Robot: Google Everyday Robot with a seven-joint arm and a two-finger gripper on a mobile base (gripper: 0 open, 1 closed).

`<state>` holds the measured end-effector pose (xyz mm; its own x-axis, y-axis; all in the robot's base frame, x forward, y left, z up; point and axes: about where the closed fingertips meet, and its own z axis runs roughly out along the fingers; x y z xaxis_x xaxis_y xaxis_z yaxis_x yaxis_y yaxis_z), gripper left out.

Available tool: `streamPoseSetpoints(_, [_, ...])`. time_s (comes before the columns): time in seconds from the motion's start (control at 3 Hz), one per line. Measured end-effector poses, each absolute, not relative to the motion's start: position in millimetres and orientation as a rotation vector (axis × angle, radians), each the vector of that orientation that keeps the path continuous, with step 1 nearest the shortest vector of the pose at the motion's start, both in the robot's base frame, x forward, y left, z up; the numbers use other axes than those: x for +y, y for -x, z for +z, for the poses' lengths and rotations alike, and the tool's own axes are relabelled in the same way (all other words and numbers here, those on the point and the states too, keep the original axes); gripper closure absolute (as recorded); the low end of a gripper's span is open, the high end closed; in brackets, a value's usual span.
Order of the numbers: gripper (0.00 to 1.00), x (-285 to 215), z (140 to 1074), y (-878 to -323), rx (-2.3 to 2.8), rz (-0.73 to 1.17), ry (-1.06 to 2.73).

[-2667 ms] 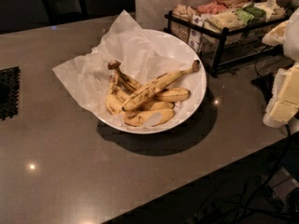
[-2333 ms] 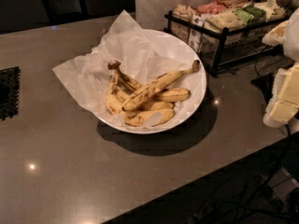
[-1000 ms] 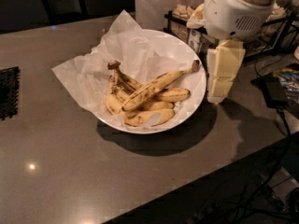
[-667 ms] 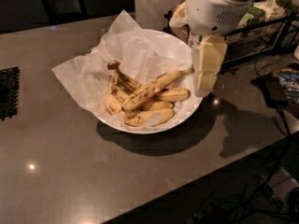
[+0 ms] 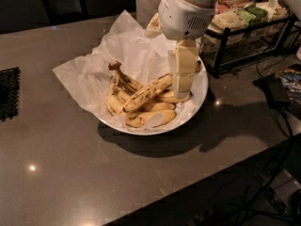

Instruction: Pick banana from white bowl

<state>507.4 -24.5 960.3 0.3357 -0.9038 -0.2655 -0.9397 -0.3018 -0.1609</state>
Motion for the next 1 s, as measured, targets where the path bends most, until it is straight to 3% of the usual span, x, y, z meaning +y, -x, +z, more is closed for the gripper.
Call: streamPoseSetpoints(1.0, [0.00,10.3,905.6,-505.2,1.635,0.358,2.453])
